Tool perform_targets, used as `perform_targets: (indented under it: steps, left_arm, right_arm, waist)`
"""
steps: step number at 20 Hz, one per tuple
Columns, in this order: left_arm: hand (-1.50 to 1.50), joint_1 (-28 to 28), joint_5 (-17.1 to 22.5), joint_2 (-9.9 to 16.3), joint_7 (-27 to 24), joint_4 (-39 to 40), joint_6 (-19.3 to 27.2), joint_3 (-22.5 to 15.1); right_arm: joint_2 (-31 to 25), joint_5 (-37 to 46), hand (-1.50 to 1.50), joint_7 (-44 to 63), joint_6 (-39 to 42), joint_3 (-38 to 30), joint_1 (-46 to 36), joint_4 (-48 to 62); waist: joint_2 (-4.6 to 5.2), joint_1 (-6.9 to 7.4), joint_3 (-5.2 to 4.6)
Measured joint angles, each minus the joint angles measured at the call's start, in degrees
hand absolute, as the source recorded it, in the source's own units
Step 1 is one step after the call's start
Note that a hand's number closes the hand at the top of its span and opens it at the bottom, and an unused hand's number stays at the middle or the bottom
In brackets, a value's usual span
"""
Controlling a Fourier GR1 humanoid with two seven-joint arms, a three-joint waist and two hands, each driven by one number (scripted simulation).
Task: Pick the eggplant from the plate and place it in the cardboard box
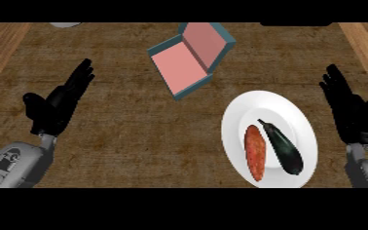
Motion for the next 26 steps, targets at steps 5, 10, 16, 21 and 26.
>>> perform_targets:
  steps: [5,10,16,21,26]
  left_arm:
    - [0.0,-2.0,-3.8,1.7,-2.6,-2.2,-0.9,-0.2]
    - [0.0,-3.4,-6.8,2.2,-4.8,-4.9,-2.1,-1.9]
    - [0.0,-2.1,-9.2,0.9,-6.9,-5.7,-2.1,-3.1]
    - [0.0,-2.1,-10.3,0.0,-6.6,-6.1,-2.3,-3.0]
    - [0.0,-2.9,-10.7,-0.3,-5.6,-6.2,-2.7,-2.4]
  right_arm:
    - [-6.7,-3.4,-1.5,1.6,9.6,-2.2,-7.3,-3.2]
    - [-18.0,-1.1,-1.5,-1.6,23.8,-1.5,-11.9,-1.0]
    - [-24.1,5.8,-1.5,-18.4,36.2,-0.2,-11.8,4.4]
    - [-26.5,15.2,-1.5,-26.8,40.4,4.0,-14.7,5.5]
    - [-29.4,23.8,-1.5,-25.8,45.2,10.8,-18.3,2.6]
  waist:
    - [-0.59,-0.08,-0.26]
    - [-0.47,0.42,-0.38]
    - [-0.29,0.35,-0.29]
    - [-0.31,0.43,-0.32]
    - [-0.41,0.44,-0.41]
